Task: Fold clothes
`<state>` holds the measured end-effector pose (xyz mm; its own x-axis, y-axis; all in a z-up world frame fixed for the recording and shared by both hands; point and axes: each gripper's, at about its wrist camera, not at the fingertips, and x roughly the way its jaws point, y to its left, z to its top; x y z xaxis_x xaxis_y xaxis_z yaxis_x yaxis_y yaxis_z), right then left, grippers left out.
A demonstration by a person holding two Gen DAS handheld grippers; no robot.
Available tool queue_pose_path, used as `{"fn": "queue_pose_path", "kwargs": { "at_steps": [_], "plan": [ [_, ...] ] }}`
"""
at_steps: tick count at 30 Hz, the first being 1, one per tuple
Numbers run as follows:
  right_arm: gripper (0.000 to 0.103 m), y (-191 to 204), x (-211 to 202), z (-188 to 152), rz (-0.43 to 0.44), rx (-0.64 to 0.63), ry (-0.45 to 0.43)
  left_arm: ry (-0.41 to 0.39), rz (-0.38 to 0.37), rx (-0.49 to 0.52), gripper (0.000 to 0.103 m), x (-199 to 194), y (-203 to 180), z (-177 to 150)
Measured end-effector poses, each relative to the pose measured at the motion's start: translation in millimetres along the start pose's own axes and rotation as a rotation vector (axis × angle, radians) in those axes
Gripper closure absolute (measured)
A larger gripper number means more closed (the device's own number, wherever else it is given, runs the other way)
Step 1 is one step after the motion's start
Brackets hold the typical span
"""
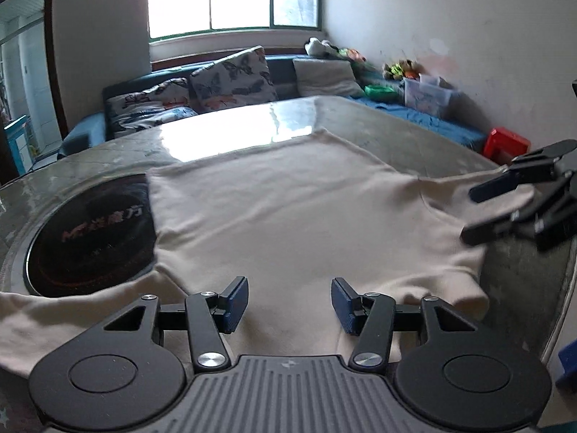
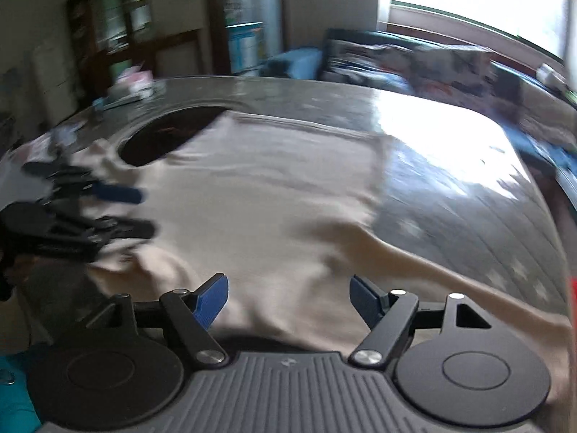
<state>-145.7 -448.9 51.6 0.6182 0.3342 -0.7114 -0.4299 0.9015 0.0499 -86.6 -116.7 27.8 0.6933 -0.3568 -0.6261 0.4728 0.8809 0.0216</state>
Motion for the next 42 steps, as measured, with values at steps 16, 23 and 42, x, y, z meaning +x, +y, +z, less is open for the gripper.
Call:
{"fn": "queue_pose_path", "kwargs": {
  "at_steps": [16,23,42],
  "plan": [
    [0.038,-111,-45,-58,-0.343,0.398,-0.062,-0.04,-0.021,0.085,0.039,-4,-9,25],
    [0.045,-141,-48,-81,-0.517,0.542,-0.054,-0.049,-0.104,0.124,0.039,12,-38,40],
    [0.094,-164,-31,-51,-0.508,0.511,-0.101,0.009,-0.232,0.259,0.039,30,-85,30]
  ]
}}
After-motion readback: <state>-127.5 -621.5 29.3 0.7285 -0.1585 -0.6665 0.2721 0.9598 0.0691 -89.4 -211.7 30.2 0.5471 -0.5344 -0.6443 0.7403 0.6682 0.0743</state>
